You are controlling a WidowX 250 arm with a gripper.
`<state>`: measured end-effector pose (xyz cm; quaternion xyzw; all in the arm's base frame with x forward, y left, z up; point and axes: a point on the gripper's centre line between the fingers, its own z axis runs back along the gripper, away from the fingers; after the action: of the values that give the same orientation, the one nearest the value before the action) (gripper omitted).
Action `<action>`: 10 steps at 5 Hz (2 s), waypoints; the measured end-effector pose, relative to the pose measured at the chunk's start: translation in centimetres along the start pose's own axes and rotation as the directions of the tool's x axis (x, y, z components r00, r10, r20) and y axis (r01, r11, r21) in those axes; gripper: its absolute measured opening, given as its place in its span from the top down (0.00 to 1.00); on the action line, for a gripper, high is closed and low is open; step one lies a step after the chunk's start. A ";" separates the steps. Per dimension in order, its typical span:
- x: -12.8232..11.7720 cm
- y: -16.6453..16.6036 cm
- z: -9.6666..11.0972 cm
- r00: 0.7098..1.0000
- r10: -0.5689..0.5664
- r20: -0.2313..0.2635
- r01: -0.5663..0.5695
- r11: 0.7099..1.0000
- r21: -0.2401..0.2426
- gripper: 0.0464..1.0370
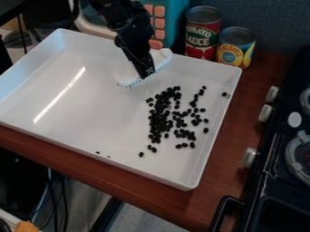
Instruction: Sweep into pile
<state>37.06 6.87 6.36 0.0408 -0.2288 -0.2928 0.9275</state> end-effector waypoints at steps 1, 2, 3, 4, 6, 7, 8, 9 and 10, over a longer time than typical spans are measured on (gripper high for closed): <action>-0.1 0.4 -1.1 1.000 0.014 -0.025 -0.015 1.000 -0.013 0.33; -0.6 -0.1 -2.7 0.998 0.038 -0.055 -0.044 0.993 -0.105 0.33; -0.6 -0.5 -2.8 0.998 0.031 -0.055 -0.039 0.989 -0.143 0.33; -0.6 -1.3 -3.0 0.999 0.023 -0.048 -0.032 0.983 -0.183 0.33; -1.2 -4.4 -2.1 0.999 -0.039 -0.016 0.034 0.972 -0.231 0.33; -1.5 -5.8 -1.5 0.998 -0.063 0.001 0.062 0.967 -0.246 0.33; -1.6 -6.7 -1.1 0.996 -0.092 0.012 0.092 0.963 -0.252 0.33; -1.9 -7.3 -1.0 0.994 -0.105 0.013 0.105 0.959 -0.263 0.33; -2.2 -7.6 -0.6 0.994 -0.112 0.014 0.112 0.958 -0.264 0.33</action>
<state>31.77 1.76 3.38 -0.0703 -0.1843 -0.3726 0.9068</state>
